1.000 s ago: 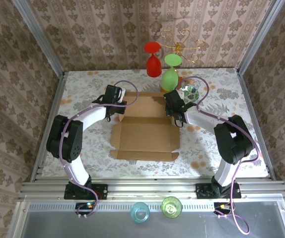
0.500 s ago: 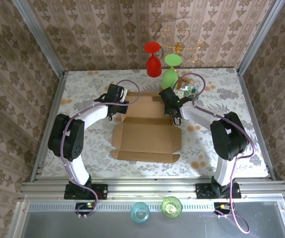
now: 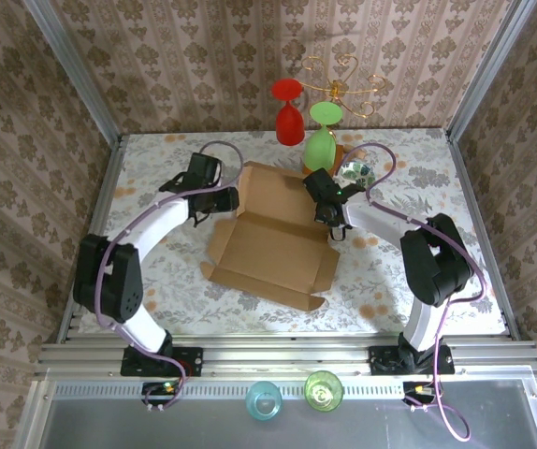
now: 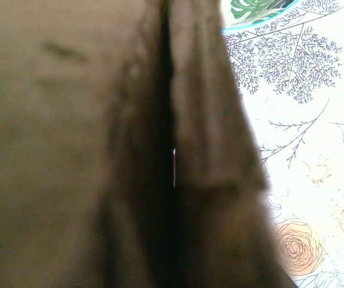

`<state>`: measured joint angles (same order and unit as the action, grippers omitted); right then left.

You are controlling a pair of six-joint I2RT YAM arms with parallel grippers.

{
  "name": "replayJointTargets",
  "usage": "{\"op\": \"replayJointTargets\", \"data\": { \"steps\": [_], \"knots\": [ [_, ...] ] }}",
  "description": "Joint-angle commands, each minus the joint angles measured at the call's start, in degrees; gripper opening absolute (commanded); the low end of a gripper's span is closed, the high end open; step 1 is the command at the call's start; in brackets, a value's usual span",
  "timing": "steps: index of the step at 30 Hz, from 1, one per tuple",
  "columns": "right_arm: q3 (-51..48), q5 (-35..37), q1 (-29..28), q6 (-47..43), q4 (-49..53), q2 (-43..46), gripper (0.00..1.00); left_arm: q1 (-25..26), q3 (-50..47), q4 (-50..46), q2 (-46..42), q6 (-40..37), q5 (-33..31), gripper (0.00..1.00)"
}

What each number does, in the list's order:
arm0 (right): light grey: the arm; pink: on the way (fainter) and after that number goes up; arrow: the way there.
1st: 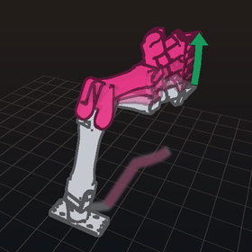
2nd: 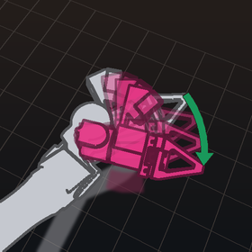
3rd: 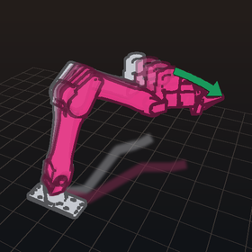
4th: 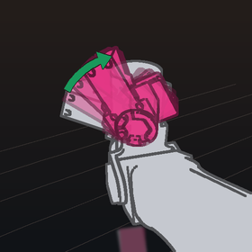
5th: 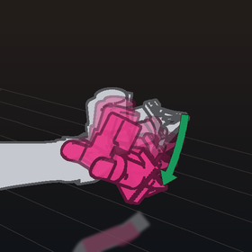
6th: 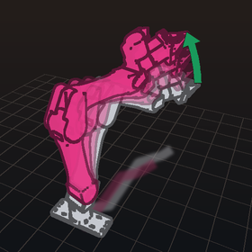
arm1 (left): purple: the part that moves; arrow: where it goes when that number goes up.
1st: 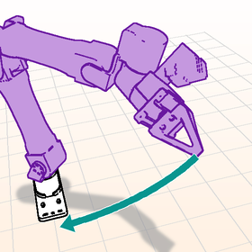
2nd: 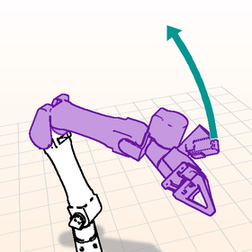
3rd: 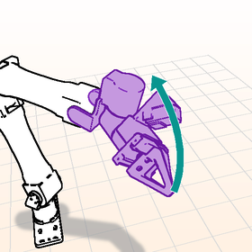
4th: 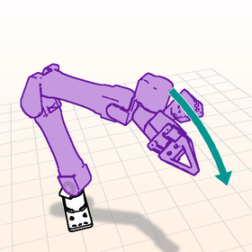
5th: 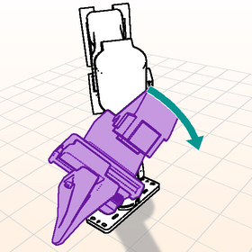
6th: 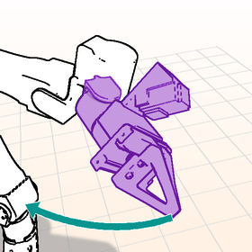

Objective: Fold the paper box

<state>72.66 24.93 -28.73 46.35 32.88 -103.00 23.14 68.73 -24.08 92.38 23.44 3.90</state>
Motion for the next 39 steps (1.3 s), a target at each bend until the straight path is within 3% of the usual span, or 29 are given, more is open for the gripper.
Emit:
{"op": "replayJointTargets", "data": {
  "steps": [1,6,14,19,25,29,32,35,37,39],
  "knots": [
    [-0.2,-2.2,0.1,3.9,4.0,1.7,0.0,-0.4,0.6,-4.1,-3.9,4.3,1.7,0.63],
    [1.7,-5.6,0.1,9.4,9.0,1.8,0.0,-1.0,-0.9,-8.3,-10.0,7.0,2.0,0.62],
    [0.2,-12.4,0.1,20.8,10.8,3.2,0.0,1.2,-12.4,-19.8,-26.4,31.3,0.5,0.62],
    [0.8,-14.1,-0.1,21.7,10.8,2.2,0.0,2.6,-22.1,-17.2,-34.2,43.2,4.3,0.65],
    [0.0,-16.1,-0.2,23.2,9.8,1.9,0.0,4.4,-26.6,-9.8,-32.9,47.9,4.4,0.67],
    [-0.6,-16.9,-0.2,23.9,9.3,2.0,0.0,5.1,-25.0,-11.5,-30.1,48.2,3.3,0.66],
    [-0.9,-17.7,-0.3,24.4,8.9,1.9,0.0,5.7,-24.6,-11.4,-29.9,47.9,1.0,0.54],
    [-1.4,-18.9,-0.3,25.5,8.5,2.0,0.0,5.6,-23.5,-11.4,-28.8,47.0,-0.9,0.33],
    [-2.0,-20.4,-0.6,26.9,7.8,2.1,0.0,5.6,-20.7,-14.5,-26.9,44.4,-2.6,0.12],
    [-2.2,-22.3,-1.1,28.8,7.2,2.2,0.0,5.5,-16.6,-19.0,-24.9,40.6,-4.9,0.0]
  ]
}}
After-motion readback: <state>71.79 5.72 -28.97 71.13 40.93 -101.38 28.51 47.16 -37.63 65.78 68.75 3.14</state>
